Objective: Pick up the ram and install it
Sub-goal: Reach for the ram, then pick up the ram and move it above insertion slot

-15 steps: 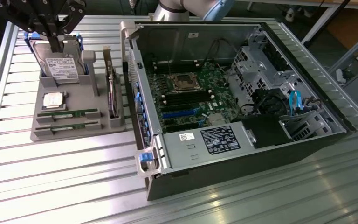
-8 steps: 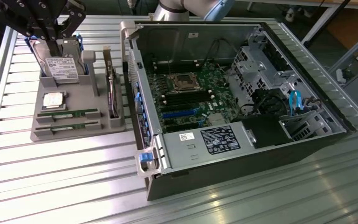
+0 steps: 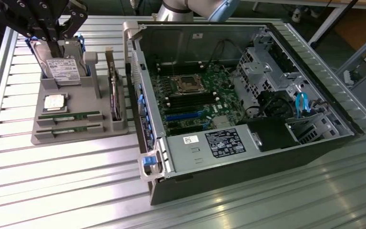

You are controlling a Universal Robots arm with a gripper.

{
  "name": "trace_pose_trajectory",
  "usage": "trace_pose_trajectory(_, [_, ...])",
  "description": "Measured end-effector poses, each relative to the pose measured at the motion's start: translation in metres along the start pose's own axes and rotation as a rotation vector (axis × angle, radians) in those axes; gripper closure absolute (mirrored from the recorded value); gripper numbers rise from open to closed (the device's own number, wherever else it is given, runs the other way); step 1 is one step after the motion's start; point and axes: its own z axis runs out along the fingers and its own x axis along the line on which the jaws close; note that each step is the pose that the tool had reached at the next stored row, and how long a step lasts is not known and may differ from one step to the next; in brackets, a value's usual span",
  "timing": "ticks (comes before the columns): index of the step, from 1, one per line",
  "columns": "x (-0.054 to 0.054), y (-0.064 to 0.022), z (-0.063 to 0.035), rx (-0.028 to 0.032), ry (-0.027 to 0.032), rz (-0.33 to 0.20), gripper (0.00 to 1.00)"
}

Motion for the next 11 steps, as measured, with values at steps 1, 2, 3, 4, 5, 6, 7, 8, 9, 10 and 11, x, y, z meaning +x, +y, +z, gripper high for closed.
trace_pose_trajectory(1, [0.0, 0.0, 0.0, 0.0, 0.0, 0.0, 0.91])
trace_pose_trajectory(2, [0.0, 0.0, 0.0, 0.0, 0.0, 0.0, 0.91])
trace_pose_trajectory(3, [0.0, 0.0, 0.0, 0.0, 0.0, 0.0, 0.91])
trace_pose_trajectory(4, [0.0, 0.0, 0.0, 0.0, 0.0, 0.0, 0.91])
trace_pose_trajectory(5, [0.0, 0.0, 0.0, 0.0, 0.0, 0.0, 0.91])
trace_pose_trajectory(6, [0.0, 0.0, 0.0, 0.0, 0.0, 0.0, 0.91])
trace_pose_trajectory(7, [0.0, 0.0, 0.0, 0.0, 0.0, 0.0, 0.91])
trace_pose_trajectory(8, [0.0, 0.0, 0.0, 0.0, 0.0, 0.0, 0.91])
trace_pose_trajectory(9, [0.0, 0.0, 0.0, 0.0, 0.0, -0.001, 0.91])
trace_pose_trajectory(10, [0.0, 0.0, 0.0, -0.0001, 0.0002, -0.004, 0.91])
trace_pose_trajectory(11, [0.0, 0.0, 0.0, -0.0001, 0.0004, -0.009, 0.91])
